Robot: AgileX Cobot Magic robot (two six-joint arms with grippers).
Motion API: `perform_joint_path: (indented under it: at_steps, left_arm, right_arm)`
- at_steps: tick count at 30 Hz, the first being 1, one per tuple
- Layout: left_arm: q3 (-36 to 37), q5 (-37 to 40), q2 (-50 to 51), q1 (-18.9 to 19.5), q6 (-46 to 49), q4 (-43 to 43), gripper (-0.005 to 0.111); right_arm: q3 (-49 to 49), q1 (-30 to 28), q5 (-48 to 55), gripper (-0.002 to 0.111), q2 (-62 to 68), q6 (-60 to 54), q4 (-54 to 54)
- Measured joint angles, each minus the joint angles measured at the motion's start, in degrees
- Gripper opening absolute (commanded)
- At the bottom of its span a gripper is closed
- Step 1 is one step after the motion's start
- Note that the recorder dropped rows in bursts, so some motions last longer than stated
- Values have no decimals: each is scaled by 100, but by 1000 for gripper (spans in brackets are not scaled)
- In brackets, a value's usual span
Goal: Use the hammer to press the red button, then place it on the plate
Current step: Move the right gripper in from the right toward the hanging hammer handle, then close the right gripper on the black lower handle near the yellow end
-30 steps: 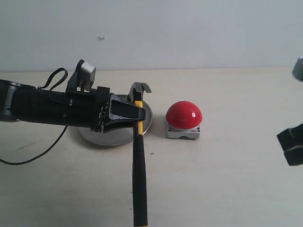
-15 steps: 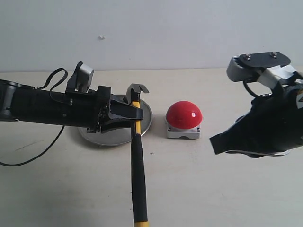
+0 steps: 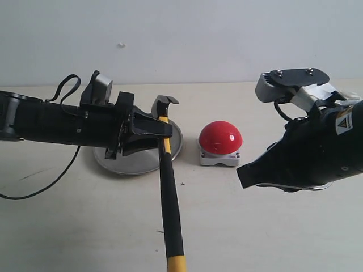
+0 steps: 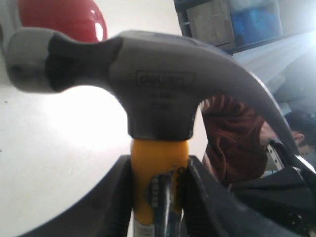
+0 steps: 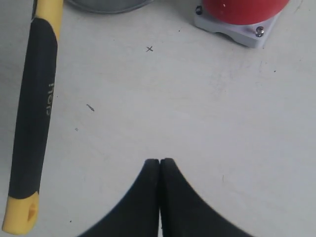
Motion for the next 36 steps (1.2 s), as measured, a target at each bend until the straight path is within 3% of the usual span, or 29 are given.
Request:
perform_joint_path:
  at_steps: [5, 12, 27, 36]
  left_arm:
    - [-53, -315, 10, 0, -252, 0, 0]
    - [-300, -293, 12, 0, -499, 0, 0]
    - [-514, -196, 12, 0, -619, 0, 0]
    - [-514, -360, 12, 0, -619, 0, 0]
  right_arm:
    - [0, 0, -4, 31, 167, 0, 10]
    - [0, 0, -13, 51, 473, -509, 454]
    - [-56, 0, -334, 61, 1297, -3070, 2963]
    - [-149, 0, -51, 61, 1310, -3656, 3344]
